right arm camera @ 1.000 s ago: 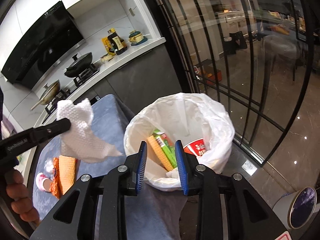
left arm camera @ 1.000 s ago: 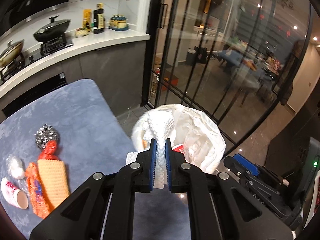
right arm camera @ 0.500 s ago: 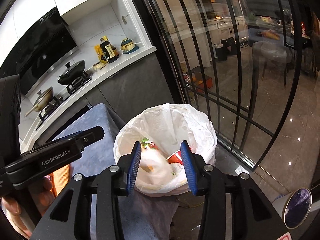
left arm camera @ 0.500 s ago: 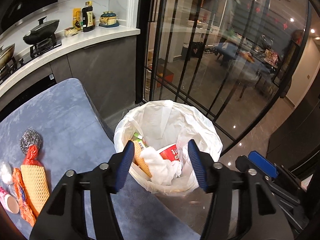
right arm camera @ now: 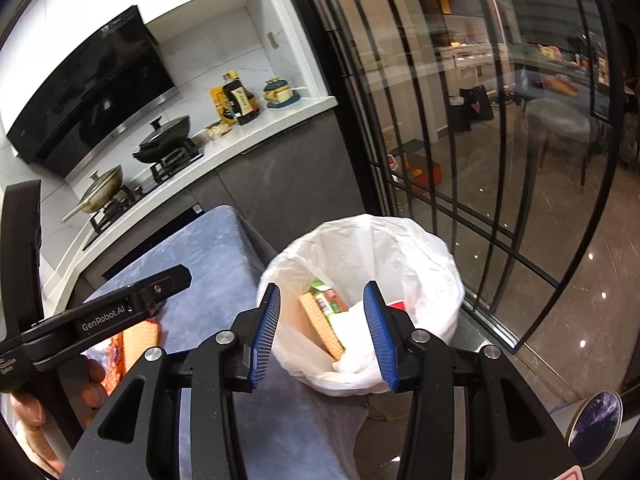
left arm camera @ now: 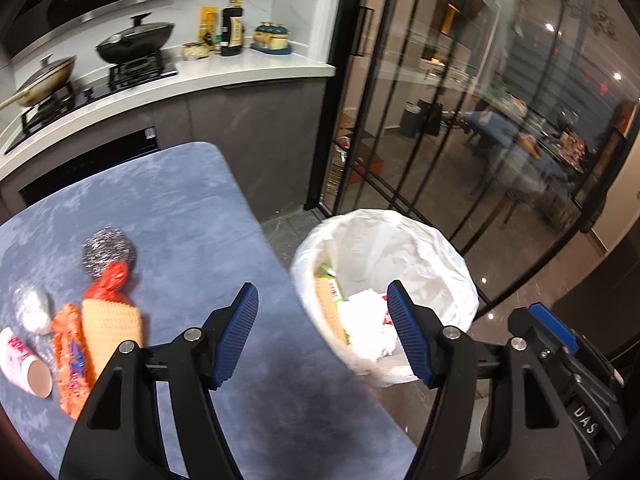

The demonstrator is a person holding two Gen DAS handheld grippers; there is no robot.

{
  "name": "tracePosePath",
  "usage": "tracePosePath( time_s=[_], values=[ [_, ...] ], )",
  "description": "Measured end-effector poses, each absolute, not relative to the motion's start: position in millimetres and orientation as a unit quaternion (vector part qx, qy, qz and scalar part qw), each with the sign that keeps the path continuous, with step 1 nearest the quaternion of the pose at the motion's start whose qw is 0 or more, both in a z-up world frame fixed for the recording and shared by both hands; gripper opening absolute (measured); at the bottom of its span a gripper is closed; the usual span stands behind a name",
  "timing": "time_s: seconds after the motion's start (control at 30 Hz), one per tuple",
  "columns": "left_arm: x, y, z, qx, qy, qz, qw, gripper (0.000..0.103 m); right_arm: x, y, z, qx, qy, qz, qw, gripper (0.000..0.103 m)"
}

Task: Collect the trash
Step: 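Move both grippers back over the table toward the orange net and snack bag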

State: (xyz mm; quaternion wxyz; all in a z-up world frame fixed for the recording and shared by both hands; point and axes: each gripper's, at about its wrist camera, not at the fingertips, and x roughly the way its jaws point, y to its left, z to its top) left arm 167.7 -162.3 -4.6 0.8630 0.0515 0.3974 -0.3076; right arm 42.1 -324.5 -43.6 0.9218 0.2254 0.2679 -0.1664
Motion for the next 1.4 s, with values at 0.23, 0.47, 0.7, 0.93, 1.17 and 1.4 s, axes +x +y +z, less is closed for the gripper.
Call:
tracePosePath(
  time_s=[0.23, 0.47, 0.7, 0.93, 1.17, 1.4],
  values=[
    [173, -120, 4, 0.039, 0.388, -0.268, 0.881, 0.07, 56, -292, -27, 0.207, 0.262, -0.14, 0.932, 0.049],
    [178, -75, 7, 0.034, 0.387, -0.228, 0.893, 0.071, 72, -254, -15, 0.19, 0.261, -0.109, 0.94, 0.056],
    [182, -31, 3, 0.016, 0.394, -0.195, 0.898, 0.072, 88, -218, -15, 0.178, 0.271, -0.076, 0.943, 0.056],
    [189, 19, -3, -0.008, 0.402, -0.16, 0.901, 0.073, 102, -182, -15, 0.165, 0.284, -0.046, 0.944, 0.056],
    [195, 73, -18, -0.033, 0.416, -0.113, 0.902, 0.08, 122, -148, -27, 0.152, 0.306, -0.02, 0.94, 0.057],
    [199, 116, -37, -0.053, 0.432, -0.079, 0.897, 0.082, 146, -110, -55, 0.141, 0.34, 0.008, 0.93, 0.057]
  ],
)
